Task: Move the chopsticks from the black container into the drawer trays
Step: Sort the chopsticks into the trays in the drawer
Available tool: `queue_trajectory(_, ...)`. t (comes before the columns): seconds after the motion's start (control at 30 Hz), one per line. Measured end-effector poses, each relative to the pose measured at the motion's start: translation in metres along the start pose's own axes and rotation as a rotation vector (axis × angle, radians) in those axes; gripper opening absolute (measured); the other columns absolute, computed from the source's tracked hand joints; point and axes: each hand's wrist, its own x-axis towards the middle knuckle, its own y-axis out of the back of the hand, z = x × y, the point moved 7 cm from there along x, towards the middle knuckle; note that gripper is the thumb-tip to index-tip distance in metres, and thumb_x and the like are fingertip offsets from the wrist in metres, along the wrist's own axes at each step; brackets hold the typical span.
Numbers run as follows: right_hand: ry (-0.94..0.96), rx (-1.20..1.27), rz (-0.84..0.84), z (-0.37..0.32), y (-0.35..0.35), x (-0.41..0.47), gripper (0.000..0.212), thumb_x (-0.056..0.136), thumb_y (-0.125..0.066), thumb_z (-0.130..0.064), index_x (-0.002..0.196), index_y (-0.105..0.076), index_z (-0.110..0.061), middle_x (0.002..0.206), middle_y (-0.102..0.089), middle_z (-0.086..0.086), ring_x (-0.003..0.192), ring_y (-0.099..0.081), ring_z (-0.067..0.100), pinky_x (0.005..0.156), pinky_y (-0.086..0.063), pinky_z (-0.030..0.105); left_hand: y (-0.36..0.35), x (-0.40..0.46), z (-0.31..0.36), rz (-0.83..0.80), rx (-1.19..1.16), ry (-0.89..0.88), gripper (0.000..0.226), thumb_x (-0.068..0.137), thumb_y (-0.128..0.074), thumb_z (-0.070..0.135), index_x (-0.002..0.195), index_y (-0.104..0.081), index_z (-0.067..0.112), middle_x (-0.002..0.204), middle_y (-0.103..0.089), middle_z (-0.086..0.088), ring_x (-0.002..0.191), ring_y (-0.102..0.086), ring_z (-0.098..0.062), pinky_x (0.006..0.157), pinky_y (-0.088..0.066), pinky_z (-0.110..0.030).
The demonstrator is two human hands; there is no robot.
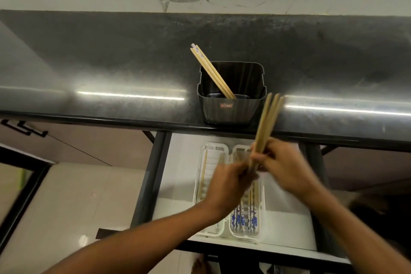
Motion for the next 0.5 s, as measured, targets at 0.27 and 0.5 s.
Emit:
queue_trajectory(0.27, -0.286, -0.110, -0.049, 0.060, -0.144, 0.025, 0.010, 0.091, -0.056, -0.022, 0.087, -0.056, -0.013, 0.080, -0.064, 0.004, 0.072, -0.062, 0.018, 0.063, -0.051, 0.030, 0.011, -0.069, -0.129, -0.067, 0.193, 0.567, 0.036, 0.086, -0.067, 0.030, 0.056, -0.053, 0.016, 0.050, -0.055, 0.001, 0.050, -0.053, -0.016, 0.054, -0.044, -0.027)
queue_trajectory(0.5, -0.533, -0.294, -0.035, 0.103, -0.175, 0.044, 0.007, 0.091, -0.051, -0.015, 0.089, -0.056, -0.011, 0.088, -0.064, 0.006, 0.070, -0.055, 0.021, 0.049, -0.034, 0.026, -0.011, -0.061, -0.162, -0.196, 0.236, 0.761, 0.020, 0.083, -0.059, 0.018, 0.064, -0.063, 0.012, 0.080, -0.072, -0.017, 0.069, -0.065, -0.027, 0.057, -0.049, -0.030)
